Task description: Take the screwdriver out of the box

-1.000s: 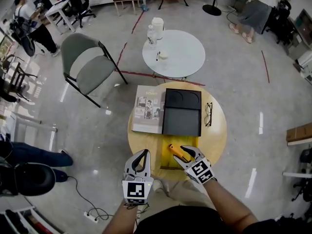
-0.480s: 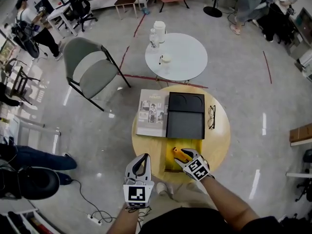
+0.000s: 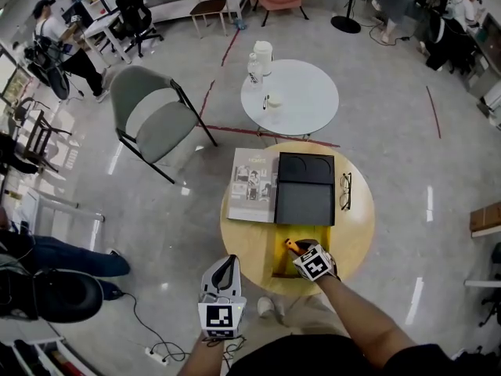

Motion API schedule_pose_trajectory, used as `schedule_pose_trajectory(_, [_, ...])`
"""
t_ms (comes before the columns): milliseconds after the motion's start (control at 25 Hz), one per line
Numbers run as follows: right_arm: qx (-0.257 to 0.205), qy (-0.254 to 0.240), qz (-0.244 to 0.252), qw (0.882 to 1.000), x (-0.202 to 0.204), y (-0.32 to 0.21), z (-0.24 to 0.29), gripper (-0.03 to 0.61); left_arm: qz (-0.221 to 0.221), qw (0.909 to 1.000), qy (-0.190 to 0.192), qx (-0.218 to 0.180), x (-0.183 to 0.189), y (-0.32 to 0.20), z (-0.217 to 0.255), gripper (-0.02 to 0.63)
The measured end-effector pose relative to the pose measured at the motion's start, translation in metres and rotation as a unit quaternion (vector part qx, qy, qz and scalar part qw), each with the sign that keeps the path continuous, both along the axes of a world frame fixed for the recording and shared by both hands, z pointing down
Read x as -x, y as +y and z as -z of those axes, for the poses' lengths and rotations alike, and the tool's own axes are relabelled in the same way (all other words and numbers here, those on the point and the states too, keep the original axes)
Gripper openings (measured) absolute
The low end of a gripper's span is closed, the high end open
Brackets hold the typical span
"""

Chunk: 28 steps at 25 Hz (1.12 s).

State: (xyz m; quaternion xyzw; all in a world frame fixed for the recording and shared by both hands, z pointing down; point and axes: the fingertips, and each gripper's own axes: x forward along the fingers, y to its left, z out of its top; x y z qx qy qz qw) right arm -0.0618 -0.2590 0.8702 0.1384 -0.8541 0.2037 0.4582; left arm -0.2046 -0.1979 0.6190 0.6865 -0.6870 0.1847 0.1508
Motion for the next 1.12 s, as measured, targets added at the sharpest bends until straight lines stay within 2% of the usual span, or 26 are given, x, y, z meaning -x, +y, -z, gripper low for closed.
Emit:
schedule_pose_trajectory(80, [-0.006, 0.003, -0.007, 1.0, -0.001, -0.004, -0.002, 0.124, 0.0, 1.0, 0.001, -0.001, 0.002, 0.003, 0.001, 0.014])
schedule_pose_trajectory(240, [-0.025, 0.019, 0.024, 0.999, -0.001, -0.002, 0.0, 0.126, -0.003, 1.0, 0.0, -0.003, 0.002, 0.007, 0.008, 0.014])
schedule_pose_trajectory(360, [-0.028, 0.014, 0.023, 0.999, -0.007, 0.002, 0.007, 0.126, -0.005, 0.9999, -0.002, -0.013, 0.002, 0.009, 0.016, 0.014])
schedule_pose_trajectory(720, [-0.048, -0.082, -0.017, 0.995, -0.016, 0.005, 0.07, 0.126, -0.01, 0.9993, -0.016, -0.034, 0.008, 0.013, 0.039, 0.014])
schedule_pose_trajectory(1120, [-0.085, -0.154, -0.052, 0.983, -0.033, 0.008, 0.144, 0.126, -0.023, 0.9977, -0.018, -0.061, -0.001, 0.021, 0.062, 0.014])
